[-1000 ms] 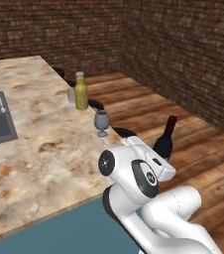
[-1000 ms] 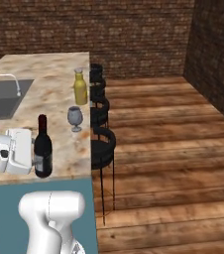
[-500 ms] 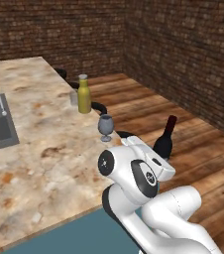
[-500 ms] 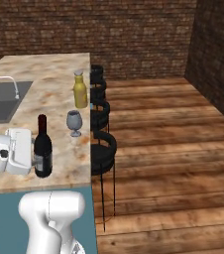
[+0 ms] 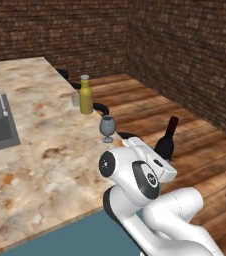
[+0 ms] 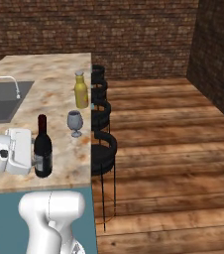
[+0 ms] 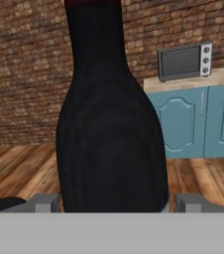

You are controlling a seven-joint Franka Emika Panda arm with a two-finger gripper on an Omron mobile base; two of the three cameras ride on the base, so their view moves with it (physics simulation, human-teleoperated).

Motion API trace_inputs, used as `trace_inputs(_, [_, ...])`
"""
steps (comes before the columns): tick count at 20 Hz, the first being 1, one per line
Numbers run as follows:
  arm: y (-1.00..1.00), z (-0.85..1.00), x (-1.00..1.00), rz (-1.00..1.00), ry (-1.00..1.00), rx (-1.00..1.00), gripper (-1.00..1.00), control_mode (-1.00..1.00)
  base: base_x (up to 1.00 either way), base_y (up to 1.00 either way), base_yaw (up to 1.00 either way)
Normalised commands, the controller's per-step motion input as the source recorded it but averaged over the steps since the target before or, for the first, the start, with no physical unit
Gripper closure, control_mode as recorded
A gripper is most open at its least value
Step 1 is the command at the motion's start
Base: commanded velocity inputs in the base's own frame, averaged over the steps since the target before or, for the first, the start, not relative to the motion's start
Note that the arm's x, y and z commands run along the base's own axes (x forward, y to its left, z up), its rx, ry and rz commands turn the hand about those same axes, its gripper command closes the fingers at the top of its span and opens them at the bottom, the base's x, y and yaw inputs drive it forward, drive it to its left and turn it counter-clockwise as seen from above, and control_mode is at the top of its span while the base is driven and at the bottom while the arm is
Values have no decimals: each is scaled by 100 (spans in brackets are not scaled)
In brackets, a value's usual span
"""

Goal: There is a wine glass and glass cup on the dining counter. Place the wine bottle next to the wine glass and the juice bottle next to the glass cup.

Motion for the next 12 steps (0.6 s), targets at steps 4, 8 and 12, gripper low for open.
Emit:
trace_inputs(4, [0, 0, 0, 0, 0, 0, 100, 100, 22, 0, 0])
trace_inputs(8, [0, 0, 0, 0, 0, 0, 100, 100, 0, 0, 0])
trace_inputs(12, [0, 0, 0, 0, 0, 0, 100, 100, 0, 0, 0])
